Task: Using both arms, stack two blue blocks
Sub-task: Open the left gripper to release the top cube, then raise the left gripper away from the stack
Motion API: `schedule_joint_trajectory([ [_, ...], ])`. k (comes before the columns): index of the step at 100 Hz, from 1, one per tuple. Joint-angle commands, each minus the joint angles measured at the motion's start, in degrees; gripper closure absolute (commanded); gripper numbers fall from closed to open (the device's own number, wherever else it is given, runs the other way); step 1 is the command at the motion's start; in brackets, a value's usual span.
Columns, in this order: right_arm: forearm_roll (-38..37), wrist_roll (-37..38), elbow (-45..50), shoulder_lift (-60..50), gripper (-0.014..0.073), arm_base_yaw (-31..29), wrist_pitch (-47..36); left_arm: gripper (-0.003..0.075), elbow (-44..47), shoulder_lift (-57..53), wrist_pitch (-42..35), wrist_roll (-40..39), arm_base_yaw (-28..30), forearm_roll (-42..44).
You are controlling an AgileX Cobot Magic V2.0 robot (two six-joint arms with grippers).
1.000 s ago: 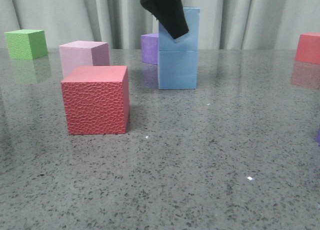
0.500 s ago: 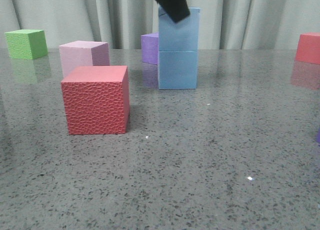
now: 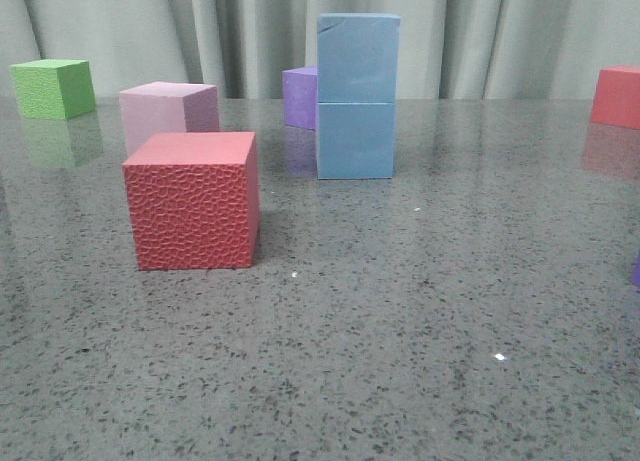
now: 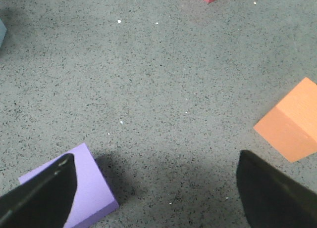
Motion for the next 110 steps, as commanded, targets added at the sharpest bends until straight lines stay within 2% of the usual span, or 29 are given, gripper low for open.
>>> schedule_joint_trajectory([
  [1,-1.8,-0.4,-1.4,-0.1,-0.005,-0.4,-3.7,0.0099,-1.8,-5.4,0.5,-4.0,1.9,-1.3],
  [37,-1.8,-0.4,-1.4,-0.1,-0.005,-0.4,-3.7,0.0099,-1.8,-10.6,0.9,-11.6,14.7,-1.5],
  [59,-1.8,-0.4,-1.4,-0.1,-0.005,-0.4,-3.6,0.0099,2.3,-14.3,0.7,-12.2,20.5,-3.4],
  [74,-1.8,-0.4,-1.4,-0.1,-0.005,-0.4,-3.6,0.0099,12.5,-19.1,-2.2,-12.2,23.5,-3.6],
  [110,-1.8,-0.4,-1.4,-0.1,-0.005,-0.4,-3.7,0.0099,43.5,-37.1,-21.7,-11.9,27.7,-3.7],
])
